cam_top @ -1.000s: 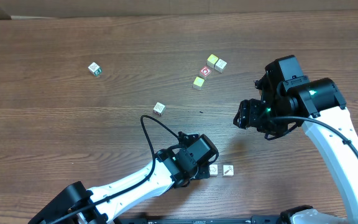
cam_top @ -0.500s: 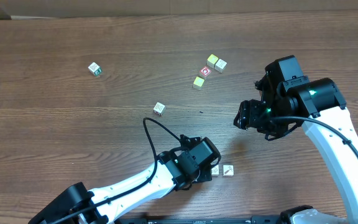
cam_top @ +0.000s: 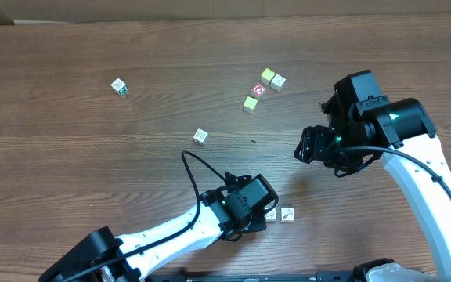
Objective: Flip 4 blocks
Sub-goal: 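Carry the yellow 'G' block to the front row and release it, then grasp the leaf 'E' block with the left gripper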
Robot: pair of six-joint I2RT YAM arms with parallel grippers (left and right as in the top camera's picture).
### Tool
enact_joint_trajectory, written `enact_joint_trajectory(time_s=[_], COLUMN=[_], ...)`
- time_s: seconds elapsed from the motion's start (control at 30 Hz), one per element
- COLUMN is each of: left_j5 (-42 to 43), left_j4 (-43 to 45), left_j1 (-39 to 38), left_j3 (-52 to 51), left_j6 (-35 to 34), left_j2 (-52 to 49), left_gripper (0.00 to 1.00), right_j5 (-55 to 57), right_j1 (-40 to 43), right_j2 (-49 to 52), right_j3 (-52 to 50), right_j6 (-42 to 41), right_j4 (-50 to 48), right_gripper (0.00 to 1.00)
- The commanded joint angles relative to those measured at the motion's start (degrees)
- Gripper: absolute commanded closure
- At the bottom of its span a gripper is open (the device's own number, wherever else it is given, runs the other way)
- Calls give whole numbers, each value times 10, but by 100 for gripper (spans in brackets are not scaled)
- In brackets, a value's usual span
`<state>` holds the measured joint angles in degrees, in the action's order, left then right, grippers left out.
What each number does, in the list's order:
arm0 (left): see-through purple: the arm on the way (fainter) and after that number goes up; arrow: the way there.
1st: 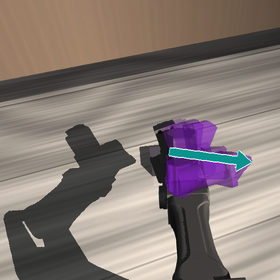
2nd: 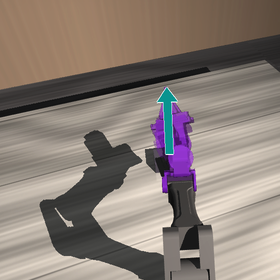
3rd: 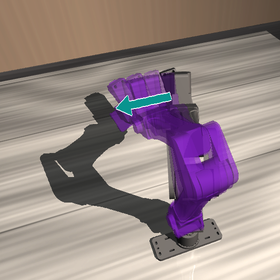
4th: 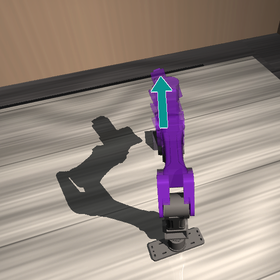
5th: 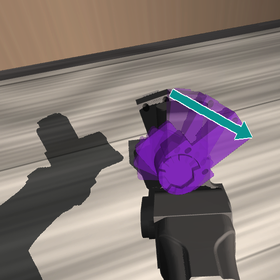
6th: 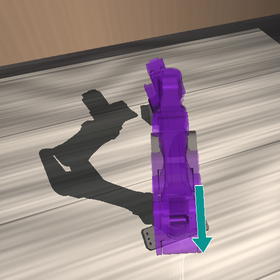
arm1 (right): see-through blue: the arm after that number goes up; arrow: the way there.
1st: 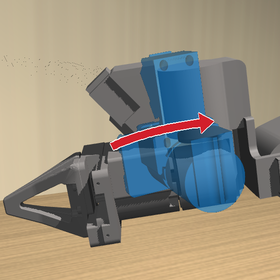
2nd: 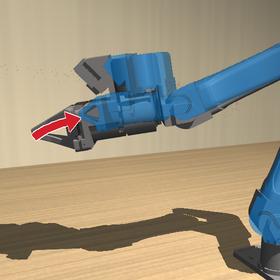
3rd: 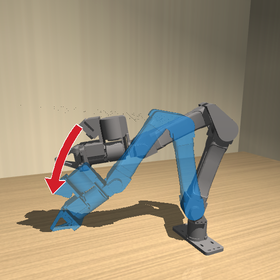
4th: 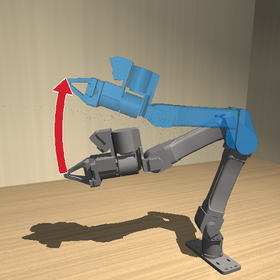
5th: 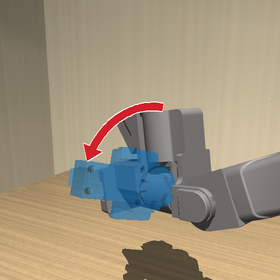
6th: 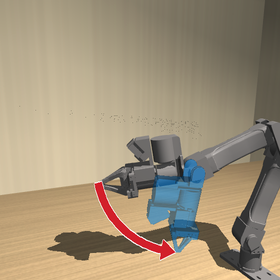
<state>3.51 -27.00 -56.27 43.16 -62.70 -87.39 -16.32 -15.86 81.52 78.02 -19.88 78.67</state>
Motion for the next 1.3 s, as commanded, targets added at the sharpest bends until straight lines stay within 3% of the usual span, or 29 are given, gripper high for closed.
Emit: enact_joint_trajectory(time_s=[0.0, 0.5, 0.93, 0.97, 1.03, 1.1, 1.27], left_j5=[-2, -20, -66, -80, -107, -132, -109], left_j4=[-5, 12, -16, -25, -35, -39, -39], left_j1=[-5, -5, -5, -4, 1, 21, 116], left_j3=[-8, -7, -2, 0, 3, 6, 26], left_j6=[-4, 14, 51, 63, 106, 176, 345], left_j2=[-11, 2, 96, 108, 131, 150, 136], left_gripper=[69, 61, 58, 55, 38, 30, 33], right_j5=[-3, -3, -3, -3, -3, -3, -3], right_j1=[-2, -2, -2, -2, -2, -2, -2], right_j2=[-5, -5, -5, -5, -5, -5, -5], right_j3=[12, 12, 12, 12, 12, 12, 12], right_j6=[0, -3, -3, -2, -2, -2, -2], right_j4=[-1, 3, 7, 7, 6, 2, -5], right_gripper=[28, 28, 27, 27, 27, 27, 26])
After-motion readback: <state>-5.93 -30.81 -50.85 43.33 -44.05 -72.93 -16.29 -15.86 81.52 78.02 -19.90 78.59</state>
